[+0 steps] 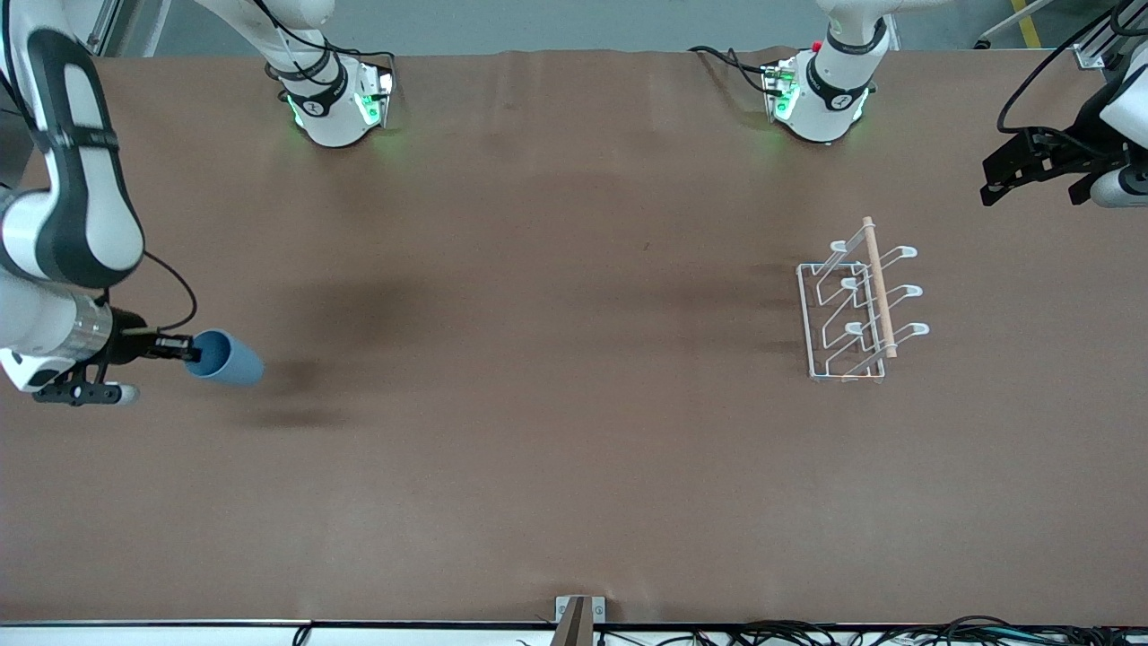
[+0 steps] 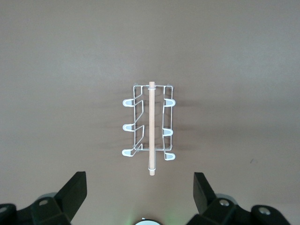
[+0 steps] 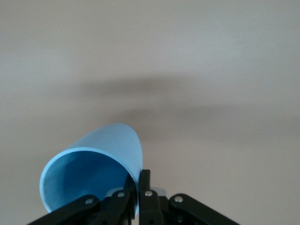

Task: Hang cup on cup holder
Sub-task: 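Lift the blue cup with the right gripper while the left gripper approaches, then grasp the blue cup's base with the left gripper, then open the right gripper while the left gripper carries the cup away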

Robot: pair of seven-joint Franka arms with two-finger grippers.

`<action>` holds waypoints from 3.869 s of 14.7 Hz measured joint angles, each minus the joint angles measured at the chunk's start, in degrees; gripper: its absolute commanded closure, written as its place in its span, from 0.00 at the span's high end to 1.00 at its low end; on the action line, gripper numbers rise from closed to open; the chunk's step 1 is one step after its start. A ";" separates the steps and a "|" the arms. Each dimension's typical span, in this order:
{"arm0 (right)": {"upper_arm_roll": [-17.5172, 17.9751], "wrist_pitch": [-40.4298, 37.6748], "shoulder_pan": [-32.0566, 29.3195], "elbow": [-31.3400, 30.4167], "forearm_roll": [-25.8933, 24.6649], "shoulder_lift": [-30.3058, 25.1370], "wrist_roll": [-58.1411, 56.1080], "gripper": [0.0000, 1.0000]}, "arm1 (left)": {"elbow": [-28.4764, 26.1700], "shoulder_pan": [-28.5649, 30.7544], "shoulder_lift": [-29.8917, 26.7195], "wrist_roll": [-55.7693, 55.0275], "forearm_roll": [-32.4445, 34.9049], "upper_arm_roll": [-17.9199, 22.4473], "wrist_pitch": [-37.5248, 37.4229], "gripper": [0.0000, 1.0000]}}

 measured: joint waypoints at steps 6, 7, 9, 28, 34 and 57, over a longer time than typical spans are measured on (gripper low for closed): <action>8.40 -6.06 0.40 0.06 20.22 -6.26 -0.04 0.02 | 0.04 -1.84 0.00 2.02 -0.81 -1.76 -0.15 1.00; 10.13 -6.12 0.47 0.05 22.28 -6.35 -0.03 0.03 | 0.05 -3.14 0.00 2.13 -1.84 -3.14 -0.31 1.00; 13.14 -6.65 0.60 0.05 26.24 -6.38 -0.08 0.03 | 0.11 -5.75 0.00 2.12 -3.94 -7.14 -0.40 1.00; 19.40 -19.58 3.41 0.78 47.91 -6.35 -2.36 0.00 | 0.42 -15.08 14.00 12.28 -9.92 -35.20 31.52 1.00; 19.41 -20.28 4.50 1.00 48.17 -6.15 -2.36 0.02 | 0.38 -18.68 18.60 13.41 -3.51 -35.20 39.06 1.00; 19.06 -23.50 4.67 2.61 48.38 -6.02 -2.32 1.00 | 0.64 -19.79 23.76 13.51 3.95 -35.12 44.59 0.43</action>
